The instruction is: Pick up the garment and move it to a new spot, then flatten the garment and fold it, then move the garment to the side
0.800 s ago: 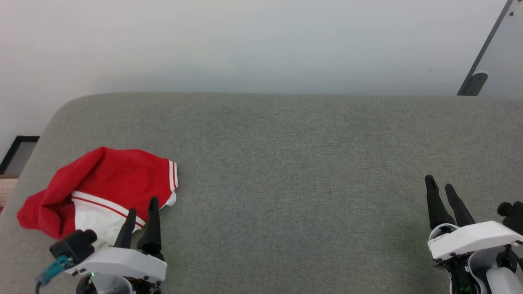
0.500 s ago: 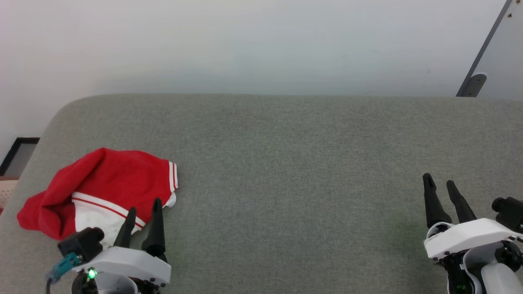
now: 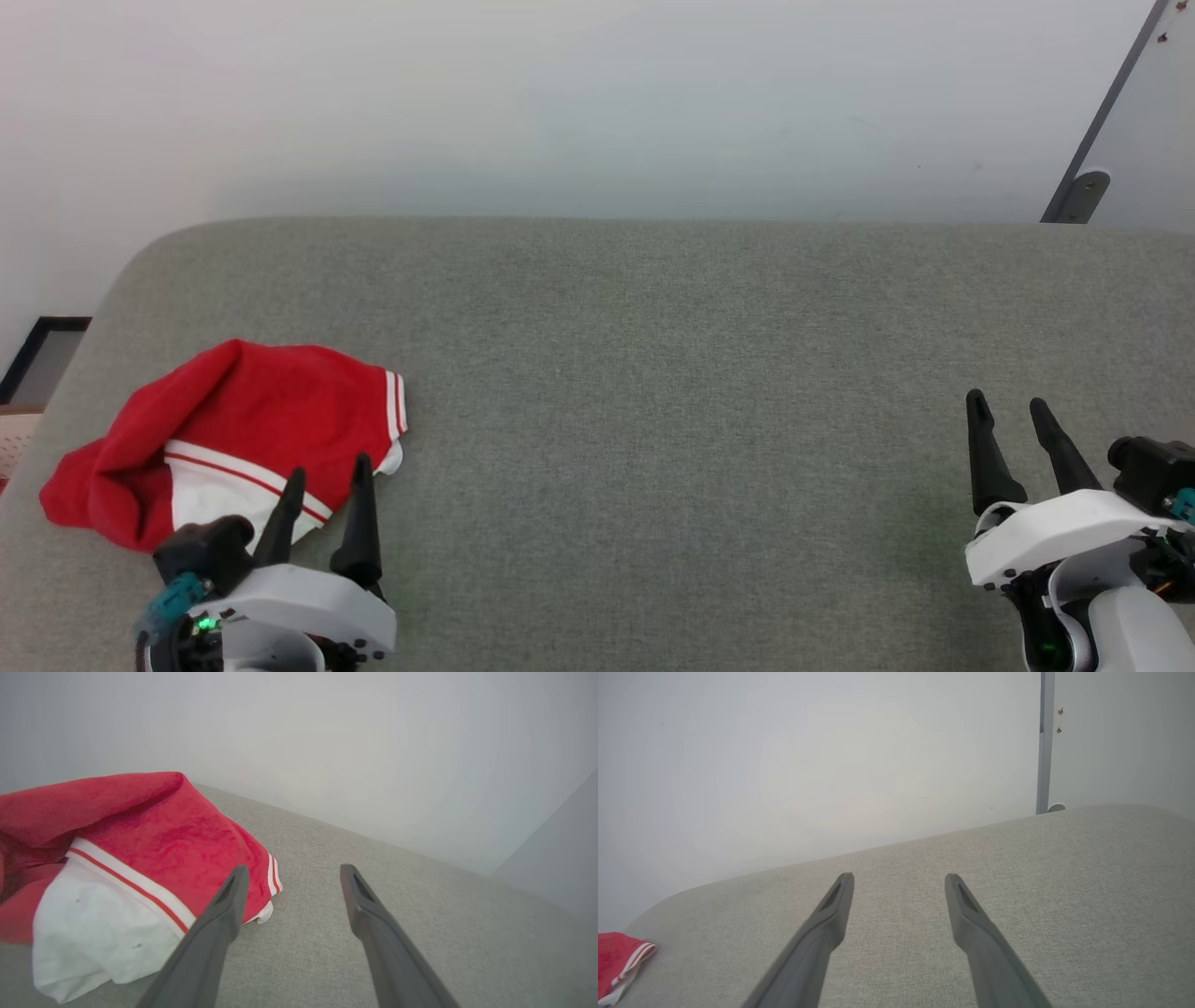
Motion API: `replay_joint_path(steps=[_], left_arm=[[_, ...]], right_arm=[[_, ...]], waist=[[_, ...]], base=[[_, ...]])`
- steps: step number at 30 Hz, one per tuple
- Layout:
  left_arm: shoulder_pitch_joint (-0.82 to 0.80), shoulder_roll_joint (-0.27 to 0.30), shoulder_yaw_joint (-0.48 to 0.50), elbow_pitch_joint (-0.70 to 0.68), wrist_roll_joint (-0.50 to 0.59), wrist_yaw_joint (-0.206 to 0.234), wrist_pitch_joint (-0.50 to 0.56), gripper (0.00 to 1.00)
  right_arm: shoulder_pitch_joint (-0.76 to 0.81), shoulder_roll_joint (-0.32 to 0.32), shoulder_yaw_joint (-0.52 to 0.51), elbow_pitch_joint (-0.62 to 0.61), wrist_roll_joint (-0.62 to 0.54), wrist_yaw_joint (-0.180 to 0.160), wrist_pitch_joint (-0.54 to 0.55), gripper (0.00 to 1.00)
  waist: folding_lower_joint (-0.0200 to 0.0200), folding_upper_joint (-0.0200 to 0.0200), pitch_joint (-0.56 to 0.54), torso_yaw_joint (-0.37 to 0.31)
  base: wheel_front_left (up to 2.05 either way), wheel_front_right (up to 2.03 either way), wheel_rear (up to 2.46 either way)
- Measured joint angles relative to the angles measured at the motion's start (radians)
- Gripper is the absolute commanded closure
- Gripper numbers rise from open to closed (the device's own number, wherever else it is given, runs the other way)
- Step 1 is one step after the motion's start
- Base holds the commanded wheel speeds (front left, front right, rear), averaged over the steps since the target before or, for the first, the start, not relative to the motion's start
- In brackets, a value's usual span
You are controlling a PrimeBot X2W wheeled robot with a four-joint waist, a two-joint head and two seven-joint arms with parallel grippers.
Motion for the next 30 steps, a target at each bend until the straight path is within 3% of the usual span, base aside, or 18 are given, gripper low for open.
replay_joint_path(steps=[23,30], left_arm=[[-0.001,0.016,-0.034,-0.009,0.211,0.007,-0.056,0.00],[-0.003,0.011,-0.027,0.005,0.241,-0.011,-0.069,0.00]], right_arm=[[-0.020,-0.006,-0.009,0.008,-0.192,0.000,-0.054,0.00],[-0.023,-0.005,-0.016,0.003,-0.212,0.000,-0.069,0.00]], waist=[[0.0000,0.0000,0.002,0.002],[0.0000,0.0000,0.001,0.007]], base=[[0.00,0.00,0.00],[0.00,0.00,0.00]])
